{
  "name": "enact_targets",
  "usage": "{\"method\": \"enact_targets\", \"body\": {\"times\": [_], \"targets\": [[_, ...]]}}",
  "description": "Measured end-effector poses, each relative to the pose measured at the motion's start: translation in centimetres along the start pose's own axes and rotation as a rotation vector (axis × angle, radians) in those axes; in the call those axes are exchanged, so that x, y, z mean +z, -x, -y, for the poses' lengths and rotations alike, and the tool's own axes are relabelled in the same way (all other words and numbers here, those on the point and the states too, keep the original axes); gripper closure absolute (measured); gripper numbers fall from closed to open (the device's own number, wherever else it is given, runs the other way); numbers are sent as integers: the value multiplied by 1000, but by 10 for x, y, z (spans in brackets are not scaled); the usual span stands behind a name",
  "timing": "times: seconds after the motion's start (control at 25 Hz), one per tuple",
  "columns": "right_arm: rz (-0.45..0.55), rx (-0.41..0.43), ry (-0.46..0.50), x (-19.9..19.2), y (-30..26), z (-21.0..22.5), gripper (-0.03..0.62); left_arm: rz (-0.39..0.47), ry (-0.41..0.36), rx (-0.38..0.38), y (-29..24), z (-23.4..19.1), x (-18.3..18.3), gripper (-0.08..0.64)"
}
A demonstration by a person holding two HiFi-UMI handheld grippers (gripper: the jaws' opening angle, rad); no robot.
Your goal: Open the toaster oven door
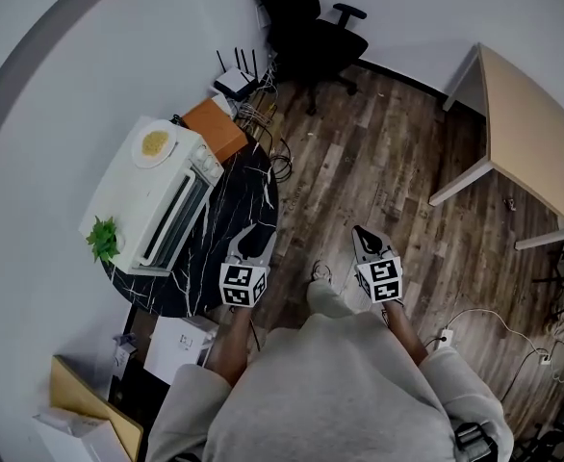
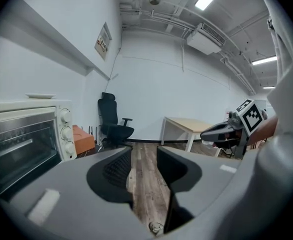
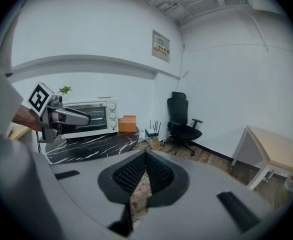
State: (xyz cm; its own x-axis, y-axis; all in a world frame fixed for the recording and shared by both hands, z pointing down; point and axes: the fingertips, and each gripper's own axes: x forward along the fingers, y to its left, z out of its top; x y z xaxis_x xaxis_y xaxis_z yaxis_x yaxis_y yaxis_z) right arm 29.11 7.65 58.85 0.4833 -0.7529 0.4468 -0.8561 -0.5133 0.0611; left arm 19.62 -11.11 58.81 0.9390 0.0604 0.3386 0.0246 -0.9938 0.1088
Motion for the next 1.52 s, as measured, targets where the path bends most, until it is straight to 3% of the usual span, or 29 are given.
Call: {"method": "enact_targets", "body": {"times": [0.4,0.84,1.16,1.52], "targets": [[-17,25,5,28,-64,81,578,-20,20,5,-96,-12,35,393],[-37,67,0,33,-109,126,578,-60,36,22,-151,-21,45,392],[-48,138,14,36,-132,115,578,-69,57,75,-149,-36,41,392],[-54,286,91,44,-152,60,578,-50,130,222,-91,-56,17,393]]}}
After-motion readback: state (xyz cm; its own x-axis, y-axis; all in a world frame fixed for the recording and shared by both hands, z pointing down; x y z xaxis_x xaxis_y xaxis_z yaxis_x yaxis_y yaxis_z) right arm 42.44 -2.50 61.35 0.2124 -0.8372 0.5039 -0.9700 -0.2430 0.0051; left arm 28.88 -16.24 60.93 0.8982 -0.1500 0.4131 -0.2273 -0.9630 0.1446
